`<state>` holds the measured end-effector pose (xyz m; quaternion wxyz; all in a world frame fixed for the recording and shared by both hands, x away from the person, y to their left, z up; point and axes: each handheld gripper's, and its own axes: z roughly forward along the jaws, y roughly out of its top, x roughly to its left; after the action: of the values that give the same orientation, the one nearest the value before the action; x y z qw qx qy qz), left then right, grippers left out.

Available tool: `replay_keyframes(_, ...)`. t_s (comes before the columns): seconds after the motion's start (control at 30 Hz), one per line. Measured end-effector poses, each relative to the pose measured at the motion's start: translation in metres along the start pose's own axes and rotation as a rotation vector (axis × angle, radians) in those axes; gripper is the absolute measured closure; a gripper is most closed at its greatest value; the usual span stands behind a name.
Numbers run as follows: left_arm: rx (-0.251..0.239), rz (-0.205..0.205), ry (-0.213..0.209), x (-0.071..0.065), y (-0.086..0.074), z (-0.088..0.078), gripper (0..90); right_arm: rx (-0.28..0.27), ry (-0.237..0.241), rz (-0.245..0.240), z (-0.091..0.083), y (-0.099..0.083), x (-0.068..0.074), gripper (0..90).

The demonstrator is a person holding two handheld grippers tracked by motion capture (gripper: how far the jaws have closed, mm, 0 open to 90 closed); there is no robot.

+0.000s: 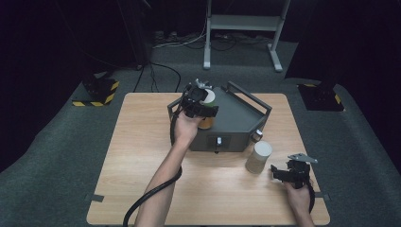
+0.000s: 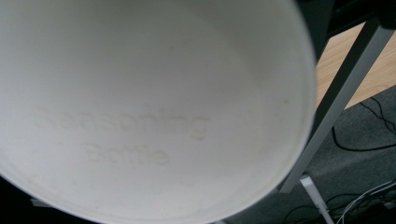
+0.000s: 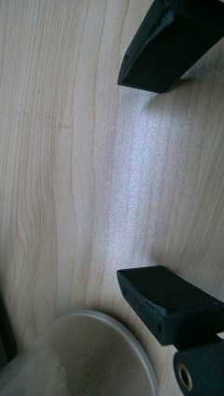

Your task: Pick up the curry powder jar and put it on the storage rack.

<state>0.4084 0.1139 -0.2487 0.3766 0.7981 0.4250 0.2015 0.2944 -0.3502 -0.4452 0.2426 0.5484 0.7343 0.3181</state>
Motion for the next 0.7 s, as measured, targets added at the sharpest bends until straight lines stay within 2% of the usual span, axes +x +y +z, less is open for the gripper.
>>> replay_keyframes(0.27, 0.024, -0.009, 0.022, -0.002, 0.004, 0.013, 34.4, -0.002, 0.005, 0.003, 0.0, 0.0, -0.001, 6.7)
replay_keyframes(0.57, 0.036, -0.023, 0.018, -0.001, 0.003, 0.019, 34.5, 0.002, -0.003, -0.004, 0.0, 0.0, 0.001, 6.5)
replay_keyframes(0.7, 0.04, -0.015, 0.022, -0.002, 0.002, 0.022, 34.5, 0.003, -0.002, -0.003, 0.0, 0.0, 0.001, 6.5)
